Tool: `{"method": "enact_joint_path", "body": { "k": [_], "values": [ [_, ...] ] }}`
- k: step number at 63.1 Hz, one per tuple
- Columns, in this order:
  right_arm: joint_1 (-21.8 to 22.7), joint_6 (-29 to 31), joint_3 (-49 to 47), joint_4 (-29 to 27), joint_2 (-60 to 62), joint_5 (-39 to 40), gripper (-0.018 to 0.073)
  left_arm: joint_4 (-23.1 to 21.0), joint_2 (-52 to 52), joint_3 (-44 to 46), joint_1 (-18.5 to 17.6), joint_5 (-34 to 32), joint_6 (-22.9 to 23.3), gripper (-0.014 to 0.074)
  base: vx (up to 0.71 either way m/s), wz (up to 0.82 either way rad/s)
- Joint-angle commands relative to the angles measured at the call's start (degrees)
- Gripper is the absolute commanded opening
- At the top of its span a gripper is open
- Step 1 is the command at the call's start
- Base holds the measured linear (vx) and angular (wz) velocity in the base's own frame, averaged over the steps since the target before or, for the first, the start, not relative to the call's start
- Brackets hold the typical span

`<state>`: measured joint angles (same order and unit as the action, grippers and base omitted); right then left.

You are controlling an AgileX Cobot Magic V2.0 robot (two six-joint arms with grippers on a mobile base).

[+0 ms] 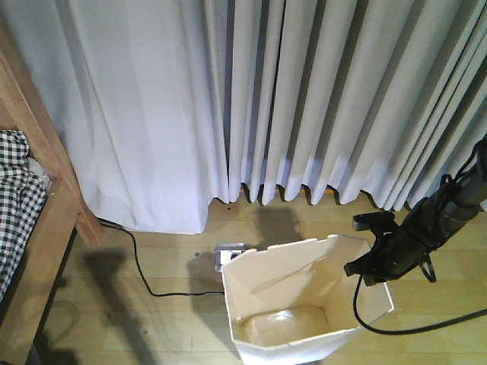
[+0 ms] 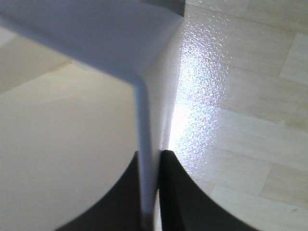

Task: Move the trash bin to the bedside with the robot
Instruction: 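Drive forward carrying the bin to the floor beside the bed head, then lower the held bin onto the floor with the right gripper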

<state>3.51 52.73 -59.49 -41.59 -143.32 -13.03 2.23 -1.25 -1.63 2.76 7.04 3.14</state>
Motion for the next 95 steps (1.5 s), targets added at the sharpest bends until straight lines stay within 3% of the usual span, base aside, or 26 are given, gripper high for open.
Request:
{"method": "enact_joint_path", "body": {
  "k": [1, 16, 43, 59, 95],
  "values": [
    [0.2, -1.9, -2.3, -2.8, 1.8, -1.5, -0.0006, -0.3, -0.3, 1.2, -0.1, -4.1, 0.3, -0.0006, 0.00, 0.00],
    [0.2, -3.4, -11.8, -2.7, -7.1, -10.1, -0.0006, -0.3, -0.3, 1.2, -0.1, -4.1, 0.3, -0.0006, 0.00, 0.00],
    [0.1, -4.8, -24.6, 0.3, -17.6, -10.8, 0.0000, -0.3, -0.3, 1.2, -0.1, -4.1, 0.3, -0.0006, 0.00, 0.00],
    [0.0, -7.1, -32.9, 0.5, -24.0, -16.3, 0.0012, -0.3, -0.3, 1.2, -0.1, -4.1, 0.3, -0.0006, 0.00, 0.00],
    [0.0, -6.9, -40.6, 2.3, -29.8, -18.9, 0.0052, -0.3, -0.3, 1.2, -0.1, -4.1, 0.3, -0.0006, 0.00, 0.00]
  ]
}}
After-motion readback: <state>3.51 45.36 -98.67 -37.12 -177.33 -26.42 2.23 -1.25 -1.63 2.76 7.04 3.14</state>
